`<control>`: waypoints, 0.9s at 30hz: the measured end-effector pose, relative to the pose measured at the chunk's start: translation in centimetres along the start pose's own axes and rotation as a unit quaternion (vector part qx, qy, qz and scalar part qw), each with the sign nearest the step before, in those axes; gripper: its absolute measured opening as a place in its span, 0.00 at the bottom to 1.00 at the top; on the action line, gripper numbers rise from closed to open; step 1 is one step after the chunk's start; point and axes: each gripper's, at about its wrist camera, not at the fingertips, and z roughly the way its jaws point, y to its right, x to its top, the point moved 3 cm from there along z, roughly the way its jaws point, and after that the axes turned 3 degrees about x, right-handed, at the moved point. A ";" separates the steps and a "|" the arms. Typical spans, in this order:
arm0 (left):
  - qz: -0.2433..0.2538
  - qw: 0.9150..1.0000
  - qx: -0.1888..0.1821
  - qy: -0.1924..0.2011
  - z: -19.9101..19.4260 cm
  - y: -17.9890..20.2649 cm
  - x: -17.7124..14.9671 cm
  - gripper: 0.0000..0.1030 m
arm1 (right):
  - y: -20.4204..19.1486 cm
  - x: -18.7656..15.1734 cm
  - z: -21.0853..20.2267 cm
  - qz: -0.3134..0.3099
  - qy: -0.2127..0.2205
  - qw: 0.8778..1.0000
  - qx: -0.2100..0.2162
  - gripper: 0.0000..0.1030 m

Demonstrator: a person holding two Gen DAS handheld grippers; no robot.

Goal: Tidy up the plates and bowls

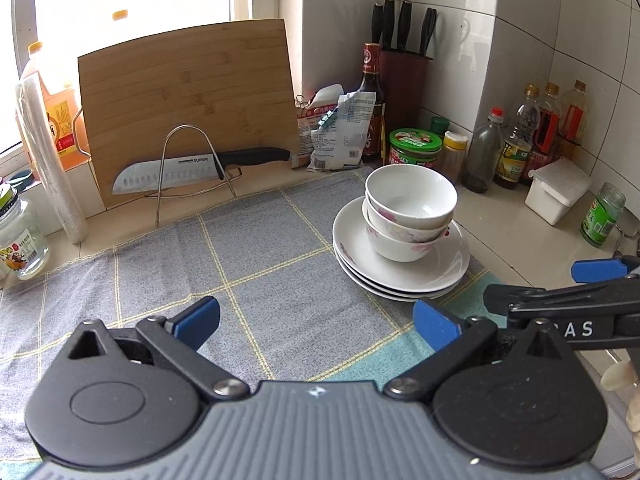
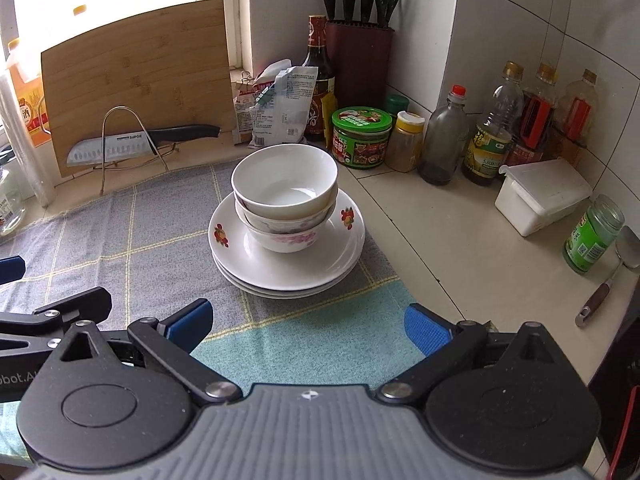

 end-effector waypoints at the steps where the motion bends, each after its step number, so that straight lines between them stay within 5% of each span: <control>1: -0.001 1.000 0.003 0.001 -0.1 0.0 0.1 0.99 | 0.0 0.0 -0.1 0.002 0.002 1.000 -0.001 1.00; 27: -0.003 1.000 0.026 -0.002 0.1 -0.3 0.6 0.99 | -0.2 0.3 -0.2 0.006 0.007 1.000 -0.004 1.00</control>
